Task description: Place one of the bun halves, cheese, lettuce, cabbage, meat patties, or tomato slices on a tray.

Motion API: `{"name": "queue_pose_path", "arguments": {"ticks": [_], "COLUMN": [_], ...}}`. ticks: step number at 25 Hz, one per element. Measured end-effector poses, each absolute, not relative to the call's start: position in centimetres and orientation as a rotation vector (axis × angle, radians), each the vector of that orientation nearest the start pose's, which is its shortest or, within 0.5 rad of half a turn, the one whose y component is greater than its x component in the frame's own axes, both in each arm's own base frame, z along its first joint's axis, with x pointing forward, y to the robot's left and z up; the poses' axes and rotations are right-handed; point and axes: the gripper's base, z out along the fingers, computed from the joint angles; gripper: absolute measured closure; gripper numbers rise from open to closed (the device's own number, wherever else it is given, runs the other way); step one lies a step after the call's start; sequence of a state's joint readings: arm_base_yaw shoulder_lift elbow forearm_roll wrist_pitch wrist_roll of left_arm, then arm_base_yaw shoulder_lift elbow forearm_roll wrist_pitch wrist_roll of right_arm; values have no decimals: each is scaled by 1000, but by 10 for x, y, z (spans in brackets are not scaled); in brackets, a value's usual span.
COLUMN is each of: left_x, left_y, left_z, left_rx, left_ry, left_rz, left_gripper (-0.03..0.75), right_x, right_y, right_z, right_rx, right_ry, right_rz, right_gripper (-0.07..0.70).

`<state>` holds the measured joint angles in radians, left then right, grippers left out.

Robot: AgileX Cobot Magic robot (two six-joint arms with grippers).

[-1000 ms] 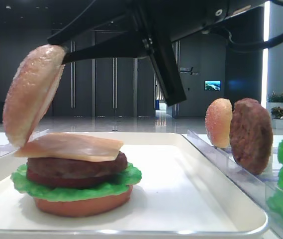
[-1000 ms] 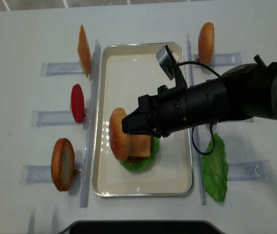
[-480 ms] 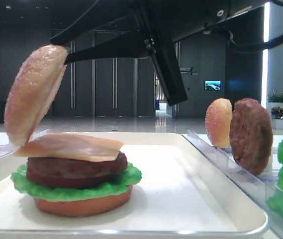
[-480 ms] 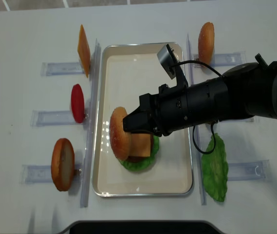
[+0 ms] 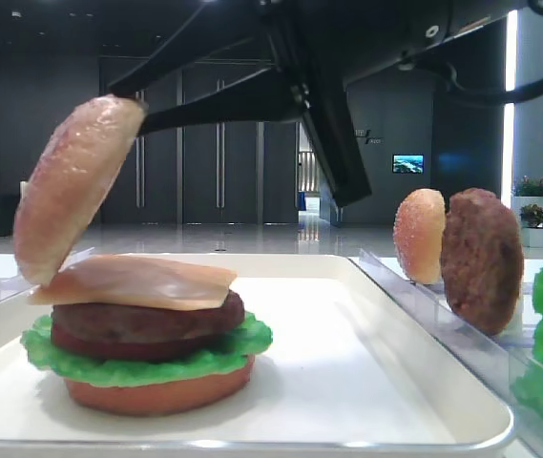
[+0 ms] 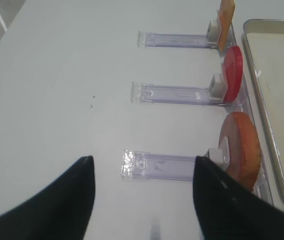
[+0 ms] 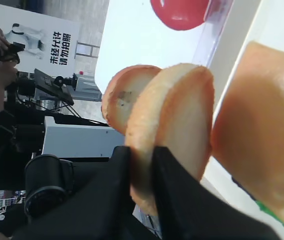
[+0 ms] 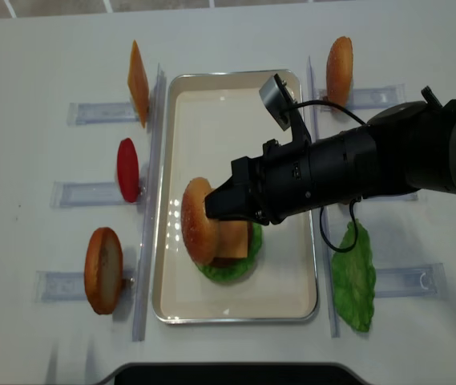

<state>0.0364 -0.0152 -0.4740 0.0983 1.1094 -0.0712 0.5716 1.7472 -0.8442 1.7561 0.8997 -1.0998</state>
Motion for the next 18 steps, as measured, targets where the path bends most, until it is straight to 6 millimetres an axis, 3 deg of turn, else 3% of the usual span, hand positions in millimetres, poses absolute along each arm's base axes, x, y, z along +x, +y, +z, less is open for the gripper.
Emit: {"name": "queue_pose_path", "arguments": {"ticks": [3, 10, 14, 18], "left_x": [-7, -7, -7, -7], "left_y": [8, 8, 8, 8], "left_z": [266, 266, 266, 266], "left_rx": [-120, -120, -120, -120], "left_ry": [2098, 2098, 2098, 2098], "left_rz": [98, 98, 98, 98], "left_gripper": [244, 244, 244, 244], "right_x": [241, 269, 289, 289], "right_y": [227, 197, 164, 142], "right_z": [192, 184, 187, 221], "right_rx": [-345, -269, -162, -187], "right_ry": [2411, 2396, 2364, 2251], "right_rz": [1593, 1342, 1265, 1247], "right_gripper": [437, 131, 76, 68]}}
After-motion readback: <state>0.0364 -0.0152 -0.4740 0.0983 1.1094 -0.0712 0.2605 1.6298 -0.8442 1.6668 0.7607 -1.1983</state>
